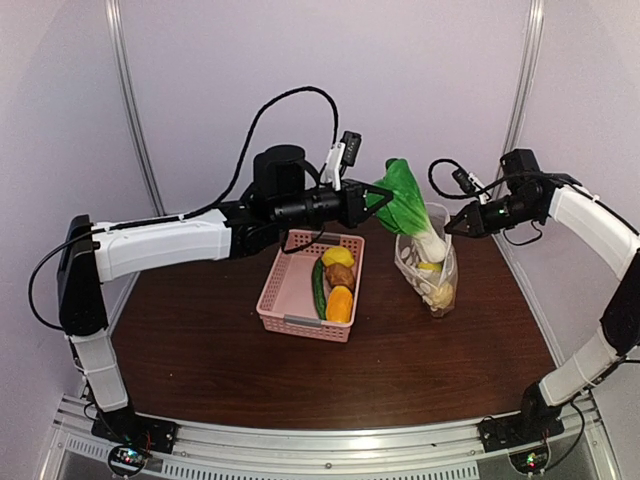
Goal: Place the food in the zip-top bag and seal the zipper
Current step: Place the fake vegetable in the zipper food storage bag.
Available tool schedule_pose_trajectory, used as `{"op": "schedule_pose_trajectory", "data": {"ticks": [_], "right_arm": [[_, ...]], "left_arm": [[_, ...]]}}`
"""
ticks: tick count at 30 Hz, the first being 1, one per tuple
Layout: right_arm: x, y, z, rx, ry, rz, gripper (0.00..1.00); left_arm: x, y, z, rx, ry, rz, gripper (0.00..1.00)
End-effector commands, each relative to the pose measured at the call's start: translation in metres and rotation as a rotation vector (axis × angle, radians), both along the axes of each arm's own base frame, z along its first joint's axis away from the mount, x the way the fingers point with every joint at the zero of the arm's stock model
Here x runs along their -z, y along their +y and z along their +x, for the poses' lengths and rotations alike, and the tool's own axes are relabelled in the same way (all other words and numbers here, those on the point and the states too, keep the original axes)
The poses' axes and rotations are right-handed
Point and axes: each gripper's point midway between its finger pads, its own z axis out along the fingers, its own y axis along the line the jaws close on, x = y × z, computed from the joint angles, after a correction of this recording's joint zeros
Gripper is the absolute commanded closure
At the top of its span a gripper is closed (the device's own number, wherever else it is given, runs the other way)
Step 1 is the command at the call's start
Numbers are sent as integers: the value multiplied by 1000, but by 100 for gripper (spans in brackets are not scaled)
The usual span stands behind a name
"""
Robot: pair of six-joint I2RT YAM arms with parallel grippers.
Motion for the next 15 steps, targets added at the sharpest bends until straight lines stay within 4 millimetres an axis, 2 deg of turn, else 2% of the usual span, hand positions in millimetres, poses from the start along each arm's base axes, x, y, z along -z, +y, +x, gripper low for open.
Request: {"op": "schedule_pose_trajectory", "data": {"ticks": [1, 8, 15], "right_arm": [[-30, 10, -11, -44, -68, 39, 100], [-34, 20, -20, -91, -87, 48, 100], [-44, 27, -23, -115, -129, 73, 100]], "left_arm": [[-7, -9, 6, -10, 35, -4, 100], [45, -29, 10, 33, 153, 118, 100], [80, -43, 2, 111, 268, 193, 100]]}}
